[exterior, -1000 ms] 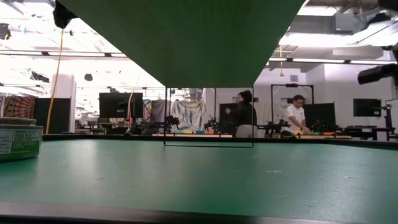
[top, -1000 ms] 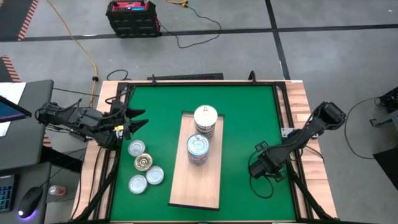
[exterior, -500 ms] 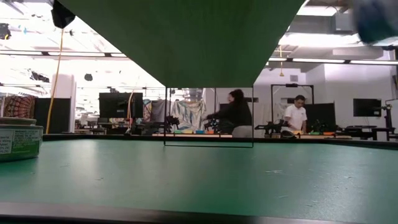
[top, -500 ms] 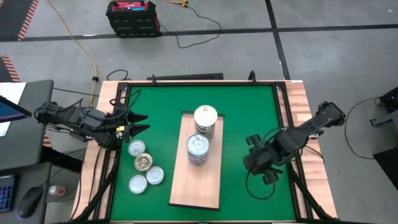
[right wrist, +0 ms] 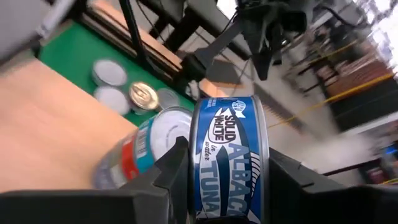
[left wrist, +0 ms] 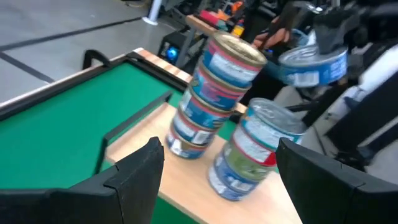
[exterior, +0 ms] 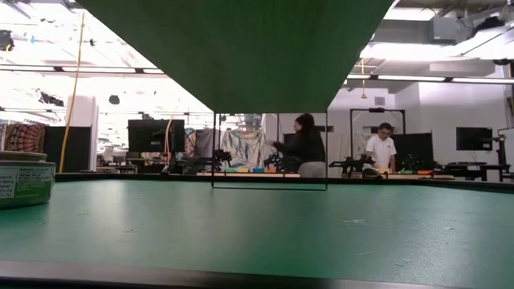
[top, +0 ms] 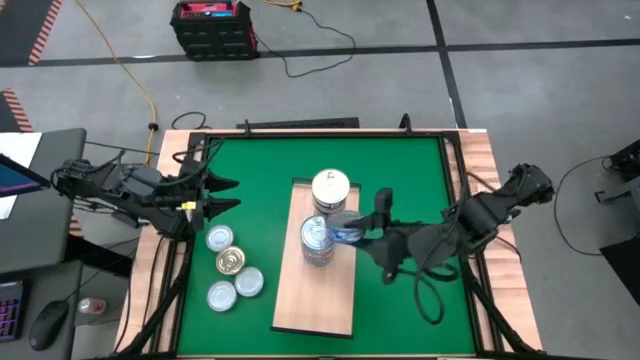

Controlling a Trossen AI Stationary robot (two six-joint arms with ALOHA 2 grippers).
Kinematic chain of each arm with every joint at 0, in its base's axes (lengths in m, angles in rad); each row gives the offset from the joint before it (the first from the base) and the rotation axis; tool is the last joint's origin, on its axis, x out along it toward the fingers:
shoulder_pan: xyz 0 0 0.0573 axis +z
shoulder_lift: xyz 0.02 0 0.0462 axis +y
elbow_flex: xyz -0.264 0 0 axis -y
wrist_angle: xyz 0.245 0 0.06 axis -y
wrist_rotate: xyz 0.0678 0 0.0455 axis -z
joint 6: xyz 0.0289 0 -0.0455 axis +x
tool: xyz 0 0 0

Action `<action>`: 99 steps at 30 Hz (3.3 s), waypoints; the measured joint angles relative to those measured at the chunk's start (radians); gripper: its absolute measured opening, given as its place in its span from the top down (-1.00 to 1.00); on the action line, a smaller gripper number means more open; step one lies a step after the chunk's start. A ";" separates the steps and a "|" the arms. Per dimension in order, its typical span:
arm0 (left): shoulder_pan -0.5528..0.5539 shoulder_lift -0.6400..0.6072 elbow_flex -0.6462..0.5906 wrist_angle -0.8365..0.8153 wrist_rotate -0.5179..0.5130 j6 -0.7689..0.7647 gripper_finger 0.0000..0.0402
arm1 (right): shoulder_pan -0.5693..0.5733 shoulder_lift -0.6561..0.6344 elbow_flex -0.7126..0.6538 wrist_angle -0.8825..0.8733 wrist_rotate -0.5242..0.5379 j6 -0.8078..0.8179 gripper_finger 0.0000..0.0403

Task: Stack canned seafood by type on shelf
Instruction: Stack the blue tuna can on top of the yellow blue tuna can on the shelf

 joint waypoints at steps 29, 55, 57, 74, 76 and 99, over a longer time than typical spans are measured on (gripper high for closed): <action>0.000 0.052 0.082 -0.060 0.096 0.039 -0.48 | -0.032 0.183 -0.001 0.183 0.073 -0.123 -0.24; 0.000 0.052 0.082 -0.058 0.129 0.010 -0.48 | -0.074 0.187 0.000 0.376 -0.064 -0.167 -0.37; 0.000 0.058 0.082 -0.069 0.164 -0.004 -0.48 | -0.057 0.182 0.000 0.398 -0.057 -0.184 -0.37; 0.000 0.125 0.083 -0.152 0.024 -0.010 -0.48 | -0.016 0.055 0.000 -0.244 0.233 0.243 -0.37; 0.000 0.166 0.083 -0.143 -0.002 0.004 -0.48 | -0.026 0.076 0.000 -0.263 0.233 0.222 -0.37; 0.007 0.503 0.082 0.344 -0.203 0.157 -0.48 | -0.026 0.108 -0.001 -0.161 0.362 0.119 -0.37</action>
